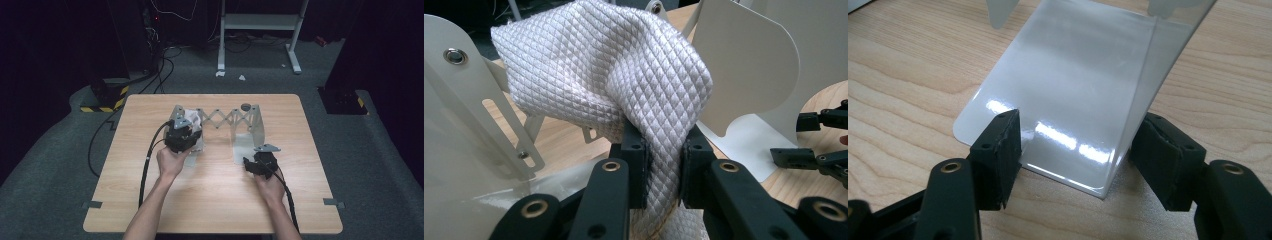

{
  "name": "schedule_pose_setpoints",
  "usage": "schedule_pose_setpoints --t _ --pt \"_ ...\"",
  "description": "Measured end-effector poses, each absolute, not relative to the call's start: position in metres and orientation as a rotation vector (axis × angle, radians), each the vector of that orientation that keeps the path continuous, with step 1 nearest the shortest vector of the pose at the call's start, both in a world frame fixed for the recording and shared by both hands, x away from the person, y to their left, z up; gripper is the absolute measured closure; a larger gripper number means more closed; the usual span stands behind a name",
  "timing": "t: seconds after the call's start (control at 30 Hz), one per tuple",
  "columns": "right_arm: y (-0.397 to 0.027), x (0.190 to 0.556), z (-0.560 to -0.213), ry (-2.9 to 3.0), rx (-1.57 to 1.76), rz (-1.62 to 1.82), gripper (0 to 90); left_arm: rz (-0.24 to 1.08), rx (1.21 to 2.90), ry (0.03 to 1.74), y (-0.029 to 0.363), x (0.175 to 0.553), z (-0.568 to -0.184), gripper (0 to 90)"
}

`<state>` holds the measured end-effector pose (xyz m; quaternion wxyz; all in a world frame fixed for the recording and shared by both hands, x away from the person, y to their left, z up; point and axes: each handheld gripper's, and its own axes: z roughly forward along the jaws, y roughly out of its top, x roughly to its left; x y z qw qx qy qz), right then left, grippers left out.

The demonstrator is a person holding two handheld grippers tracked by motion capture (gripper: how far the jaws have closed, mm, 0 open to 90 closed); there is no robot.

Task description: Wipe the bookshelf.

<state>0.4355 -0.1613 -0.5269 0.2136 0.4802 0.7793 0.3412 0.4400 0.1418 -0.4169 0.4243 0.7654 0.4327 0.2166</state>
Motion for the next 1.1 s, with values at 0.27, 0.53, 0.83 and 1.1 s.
schedule_pose_setpoints --t 0.27,0.53,0.83,1.1 --pt "-0.161 0.436 -0.527 2.163 1.332 0.947 36.9 0.511 1.923 1.11 0.141 0.437 -0.434 77.2" --pt "-0.161 0.435 -0.527 2.162 1.333 0.947 36.9 0.477 1.964 1.152 0.141 0.434 -0.465 77.2" --pt "-0.161 0.435 -0.527 2.162 1.333 0.947 36.9 0.409 2.027 1.192 0.135 0.444 -0.495 77.1" --pt "-0.161 0.435 -0.527 2.162 1.334 0.947 36.9 0.4 2.031 1.212 0.137 0.447 -0.501 77.1"
